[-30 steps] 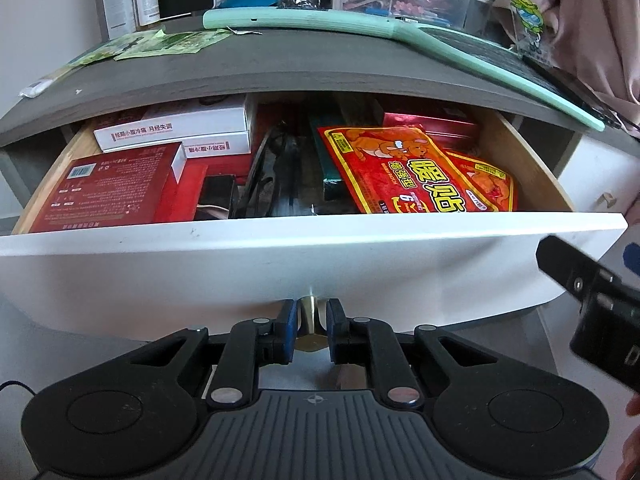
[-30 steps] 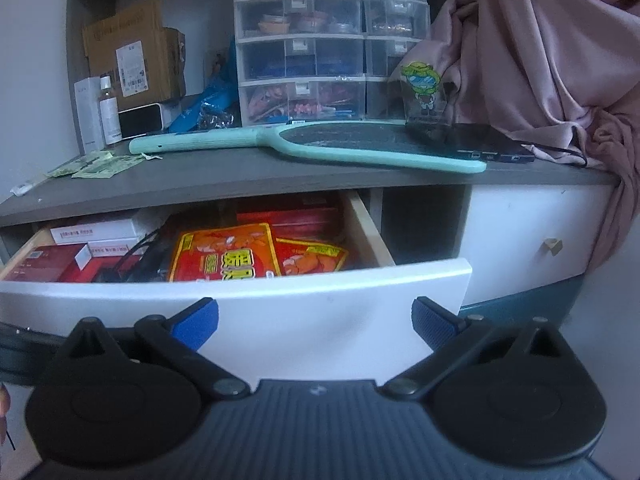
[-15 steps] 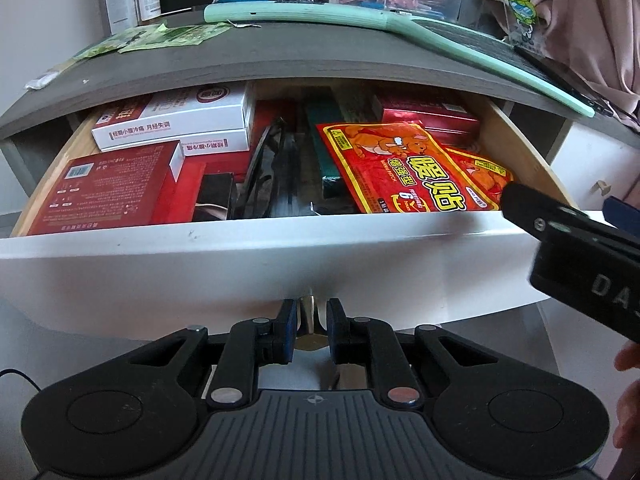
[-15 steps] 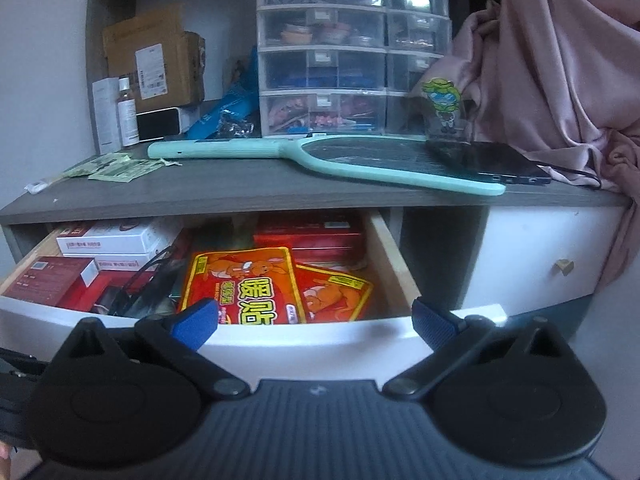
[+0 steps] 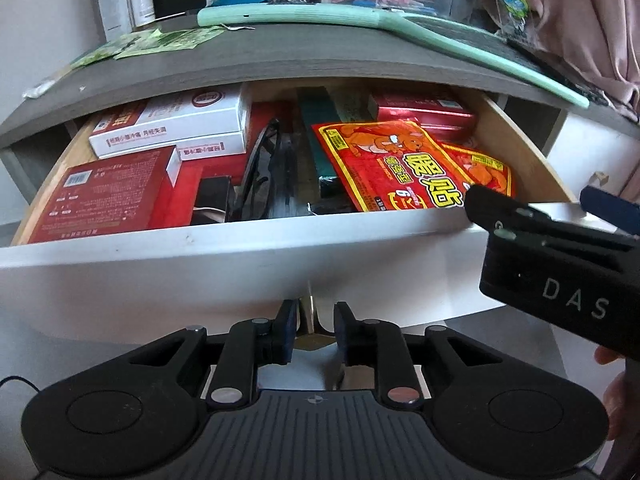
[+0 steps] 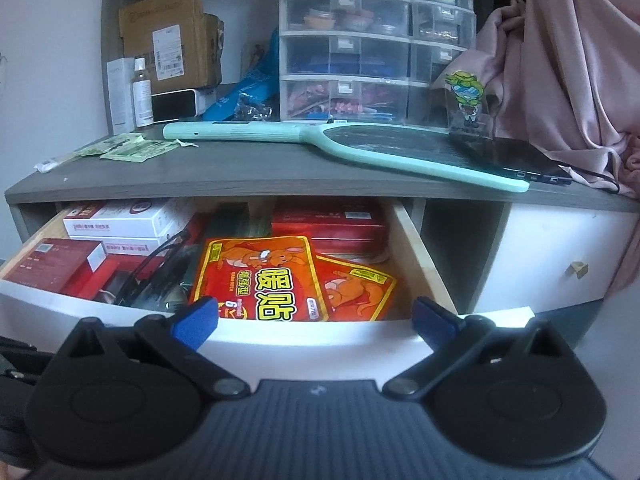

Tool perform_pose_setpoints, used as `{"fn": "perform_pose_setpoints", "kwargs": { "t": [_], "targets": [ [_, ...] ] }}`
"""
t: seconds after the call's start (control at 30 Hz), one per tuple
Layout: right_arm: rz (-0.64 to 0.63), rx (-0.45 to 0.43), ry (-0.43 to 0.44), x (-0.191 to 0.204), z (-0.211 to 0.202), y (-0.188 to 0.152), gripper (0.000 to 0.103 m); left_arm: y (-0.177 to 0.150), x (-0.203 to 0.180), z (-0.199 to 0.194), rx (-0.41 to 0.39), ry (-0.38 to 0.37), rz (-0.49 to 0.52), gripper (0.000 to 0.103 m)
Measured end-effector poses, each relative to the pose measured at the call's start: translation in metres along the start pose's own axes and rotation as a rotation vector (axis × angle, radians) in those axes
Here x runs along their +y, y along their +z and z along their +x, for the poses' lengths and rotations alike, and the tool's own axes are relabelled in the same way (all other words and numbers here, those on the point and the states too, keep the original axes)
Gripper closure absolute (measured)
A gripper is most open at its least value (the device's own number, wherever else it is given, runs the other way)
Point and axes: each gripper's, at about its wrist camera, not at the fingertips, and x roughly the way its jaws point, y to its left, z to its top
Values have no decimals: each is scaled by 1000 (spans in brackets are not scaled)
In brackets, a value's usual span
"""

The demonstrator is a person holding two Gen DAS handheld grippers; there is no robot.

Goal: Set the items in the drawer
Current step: 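Open the left gripper to release the knob and back away, then raise the right gripper over the cabinet top toward the black barcode box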

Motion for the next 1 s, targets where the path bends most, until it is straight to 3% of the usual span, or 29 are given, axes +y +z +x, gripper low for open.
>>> {"fn": "perform_pose_setpoints", "kwargs": {
  "t": [0.23, 0.37, 0.7, 0.87, 1.0],
  "targets": [
    [2, 2, 1, 0, 0, -1, 0, 0, 5, -20, -56, -17, 28, 53],
    [1, 9, 6, -3, -1, 0, 0, 4, 9, -32, -90, 16, 36, 34],
    [-4, 23, 2, -1, 0, 3, 0, 17, 39, -60, -185, 60, 11, 21],
    [-9, 27, 0, 1, 1, 4, 0, 27, 62, -50, -215, 121, -49, 13],
    [-7, 33, 10, 2, 2, 4, 0, 33, 76, -33, -195, 155, -77, 13]
  ]
}}
